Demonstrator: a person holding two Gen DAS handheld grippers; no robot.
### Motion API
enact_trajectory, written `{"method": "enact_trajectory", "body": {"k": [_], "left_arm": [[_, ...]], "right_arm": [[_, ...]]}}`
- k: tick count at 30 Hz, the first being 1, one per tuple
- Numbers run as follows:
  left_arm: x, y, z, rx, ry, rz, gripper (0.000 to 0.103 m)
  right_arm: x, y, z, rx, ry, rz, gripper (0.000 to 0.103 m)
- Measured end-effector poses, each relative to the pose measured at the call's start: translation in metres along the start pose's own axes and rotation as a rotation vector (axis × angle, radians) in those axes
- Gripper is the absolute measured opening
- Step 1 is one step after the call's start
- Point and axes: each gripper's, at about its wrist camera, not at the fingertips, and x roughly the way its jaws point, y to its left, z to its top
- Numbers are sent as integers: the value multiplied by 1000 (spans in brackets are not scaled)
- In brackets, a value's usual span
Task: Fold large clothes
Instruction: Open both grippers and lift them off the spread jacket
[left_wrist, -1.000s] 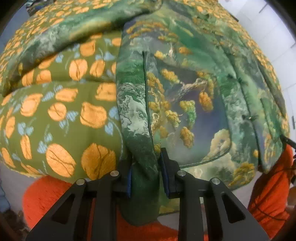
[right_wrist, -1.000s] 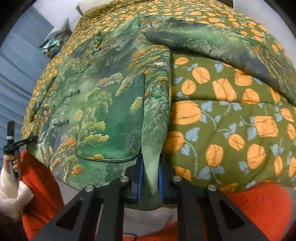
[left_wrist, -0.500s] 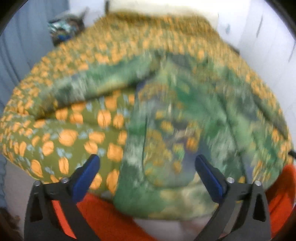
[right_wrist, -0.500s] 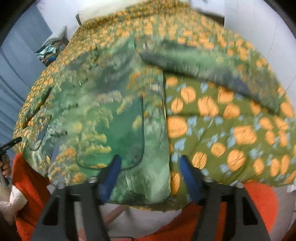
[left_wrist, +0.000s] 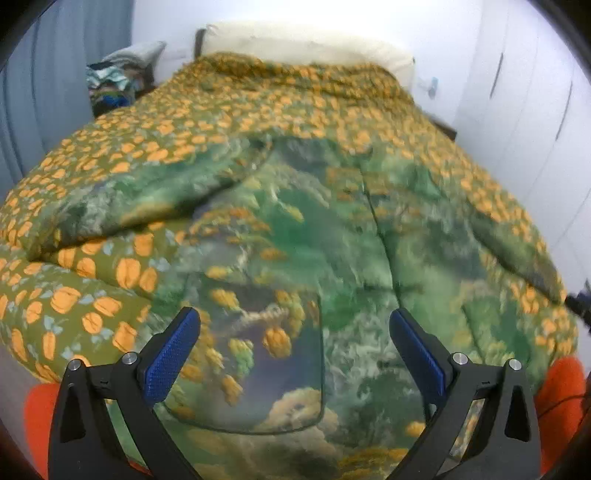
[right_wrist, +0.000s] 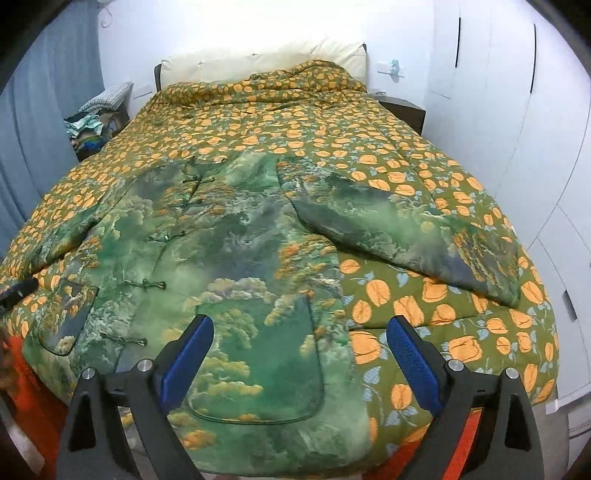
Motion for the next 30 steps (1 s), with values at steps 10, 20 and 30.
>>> {"method": "enact_trajectory", "body": {"k": [10, 20, 30], "left_arm": [[13, -17, -15, 142, 70, 125, 102], [8, -13, -17, 133, 39, 121, 102], [10, -10, -17, 116, 38, 189, 102]], "right_arm": [[0, 7, 1, -95, -28, -140, 94], [3, -1, 2, -92, -24, -171, 94], [5, -10, 1, -83, -15, -196, 94]]}}
